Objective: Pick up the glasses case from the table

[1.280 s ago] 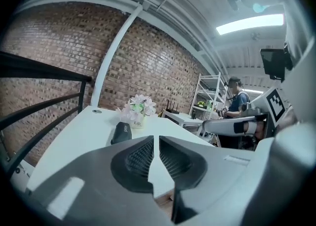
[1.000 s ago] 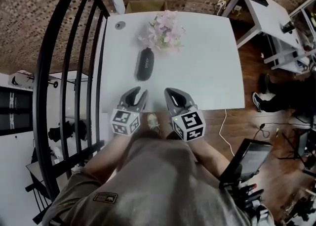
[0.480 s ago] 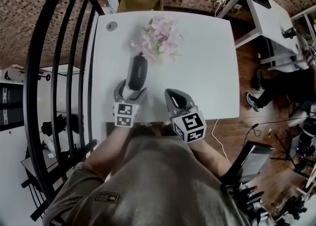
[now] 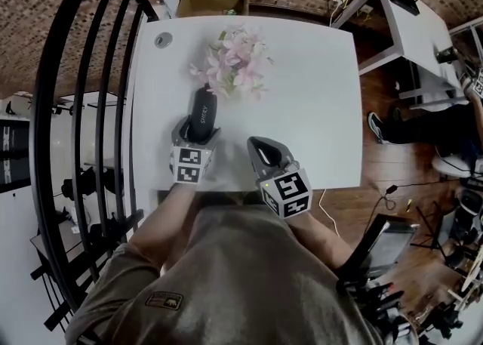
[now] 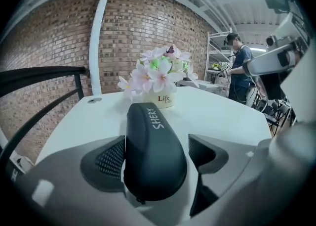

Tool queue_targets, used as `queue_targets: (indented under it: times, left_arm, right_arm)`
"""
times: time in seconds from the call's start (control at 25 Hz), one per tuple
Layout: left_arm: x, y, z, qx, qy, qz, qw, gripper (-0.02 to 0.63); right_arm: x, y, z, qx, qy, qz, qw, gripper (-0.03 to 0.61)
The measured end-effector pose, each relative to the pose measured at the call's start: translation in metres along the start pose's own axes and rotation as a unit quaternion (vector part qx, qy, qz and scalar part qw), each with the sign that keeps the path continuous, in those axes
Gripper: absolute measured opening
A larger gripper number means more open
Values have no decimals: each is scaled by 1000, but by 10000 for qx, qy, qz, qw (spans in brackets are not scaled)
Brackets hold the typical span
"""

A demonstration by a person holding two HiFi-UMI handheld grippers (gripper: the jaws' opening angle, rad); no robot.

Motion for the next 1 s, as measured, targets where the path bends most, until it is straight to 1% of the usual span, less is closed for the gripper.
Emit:
queue_targets:
  times: [0.08,0.16,0.44,0.6,0.84,1.0]
  left_arm:
    - [-2,2,4,-17,-13,-110,9999,383]
    - [-6,0,4,-11,-19,-184,9998,364]
    - [-6,-2,2,-15,108,-249,9996,356]
    - [0,-2,-1,-43,196,-150,9997,356]
    - [5,3,1,-238,283,69,9993,356]
    - [5,6,5,-405,366,78,9985,362]
  right_arm:
    - [2,-1,0,-20,-24,-9,10000,11]
    - [3,-2,0,-33,-41,-18,10000,11]
    - [4,-8,-5,30,-70,-64,10000,11]
    - [4,-10,-8,71,-78,-75,9999,11]
    - [6,-14,-11,153,-63,-84,9998,11]
    - [9,-15,-14,158,-49,-62,9998,11]
Point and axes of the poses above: the fingertips, and each gripper's own axes: z forward along the fingers, x to its right, y out of its underside, the point moved 1 cm from there along -z, backward along the fingers, and after that the axes turned 15 degrees about z, right-handed, at the moved point
